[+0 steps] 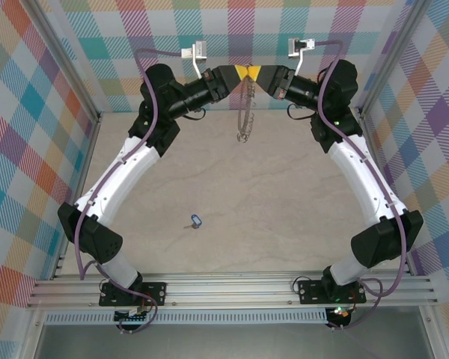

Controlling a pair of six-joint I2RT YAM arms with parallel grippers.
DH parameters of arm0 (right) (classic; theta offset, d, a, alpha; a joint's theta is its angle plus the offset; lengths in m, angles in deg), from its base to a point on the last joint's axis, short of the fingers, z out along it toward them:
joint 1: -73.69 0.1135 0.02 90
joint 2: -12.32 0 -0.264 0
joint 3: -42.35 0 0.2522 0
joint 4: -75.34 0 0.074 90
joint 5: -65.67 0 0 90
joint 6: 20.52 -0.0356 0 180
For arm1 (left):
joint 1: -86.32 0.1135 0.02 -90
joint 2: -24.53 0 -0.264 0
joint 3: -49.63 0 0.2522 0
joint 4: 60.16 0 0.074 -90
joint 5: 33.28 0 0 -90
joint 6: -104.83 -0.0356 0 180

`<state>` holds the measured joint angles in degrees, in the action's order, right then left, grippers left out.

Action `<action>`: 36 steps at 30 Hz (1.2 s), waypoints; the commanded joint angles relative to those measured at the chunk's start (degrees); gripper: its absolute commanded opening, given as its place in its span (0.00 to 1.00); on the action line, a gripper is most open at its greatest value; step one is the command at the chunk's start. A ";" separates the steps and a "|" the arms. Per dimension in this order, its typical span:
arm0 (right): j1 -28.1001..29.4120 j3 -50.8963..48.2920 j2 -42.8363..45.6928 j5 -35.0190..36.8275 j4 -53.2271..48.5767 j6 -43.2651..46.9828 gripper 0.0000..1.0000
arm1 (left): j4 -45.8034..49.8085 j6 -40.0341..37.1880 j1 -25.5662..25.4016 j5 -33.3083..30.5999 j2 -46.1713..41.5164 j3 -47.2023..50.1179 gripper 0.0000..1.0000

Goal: Put the keys on the keyring

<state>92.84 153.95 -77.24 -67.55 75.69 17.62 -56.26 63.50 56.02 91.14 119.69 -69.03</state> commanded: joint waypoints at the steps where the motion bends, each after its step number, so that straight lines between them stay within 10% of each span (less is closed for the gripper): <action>1: 0.35 2.26 -0.09 0.15 3.21 -0.35 0.00 | -2.61 0.27 -0.63 0.43 -1.94 0.48 0.25; 11: 0.32 2.35 -0.23 -0.21 1.20 0.40 0.00 | -1.99 -1.44 -0.63 0.15 -1.85 -0.10 0.00; 17: -1.05 0.54 2.85 -0.35 -7.37 4.67 0.49 | 1.72 -8.04 -0.63 0.88 -2.21 -1.42 0.00; 36: -5.01 2.70 5.64 -10.78 -16.33 10.79 0.40 | 9.97 -21.48 -0.63 6.27 -2.88 -4.01 0.00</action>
<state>87.75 154.11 -70.79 -74.40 59.34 27.11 -46.04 43.89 55.99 95.22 118.66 -69.45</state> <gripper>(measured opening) 0.414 0.049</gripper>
